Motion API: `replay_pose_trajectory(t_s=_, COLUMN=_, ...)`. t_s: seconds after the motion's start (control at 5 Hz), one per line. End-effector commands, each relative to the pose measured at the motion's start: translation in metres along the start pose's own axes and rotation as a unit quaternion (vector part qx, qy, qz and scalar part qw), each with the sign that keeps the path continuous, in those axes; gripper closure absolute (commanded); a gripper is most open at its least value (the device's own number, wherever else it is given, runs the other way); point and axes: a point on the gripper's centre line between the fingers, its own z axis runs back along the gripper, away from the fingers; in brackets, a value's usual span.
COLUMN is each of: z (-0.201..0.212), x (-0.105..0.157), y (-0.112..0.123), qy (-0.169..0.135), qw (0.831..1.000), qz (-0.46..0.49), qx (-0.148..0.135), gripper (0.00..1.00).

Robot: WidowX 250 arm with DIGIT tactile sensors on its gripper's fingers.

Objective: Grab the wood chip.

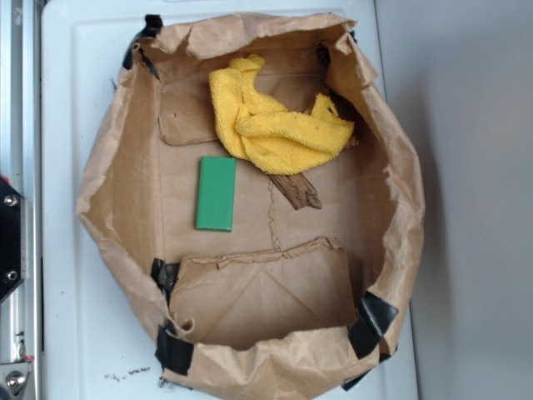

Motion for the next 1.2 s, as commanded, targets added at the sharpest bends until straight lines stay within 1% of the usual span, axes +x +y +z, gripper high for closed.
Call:
replay_pose_trajectory(t_s=0.0, z=0.000, x=0.000, y=0.000, qy=0.000, qw=1.000, qz=0.000, qx=0.000, gripper=0.00)
replay_pose_trajectory(t_s=0.2, z=-0.011, x=0.022, y=0.002, qy=0.014, qw=1.000, qz=0.014, qx=-0.008, gripper=0.00)
replay_pose_trajectory(t_s=0.4, z=-0.035, x=0.043, y=0.005, qy=0.008, qw=1.000, qz=-0.015, qx=0.022, gripper=0.00)
replay_pose_trajectory(t_s=0.6, z=-0.052, x=0.063, y=-0.001, qy=0.012, qw=0.992, qz=-0.122, qx=0.005, gripper=0.00)
replay_pose_trajectory(t_s=0.8, z=-0.057, x=0.092, y=-0.008, qy=0.022, qw=0.973, qz=-0.231, qx=-0.012, gripper=0.00)
replay_pose_trajectory(t_s=1.0, z=-0.049, x=0.131, y=-0.019, qy=0.062, qw=0.970, qz=-0.236, qx=-0.001, gripper=0.00)
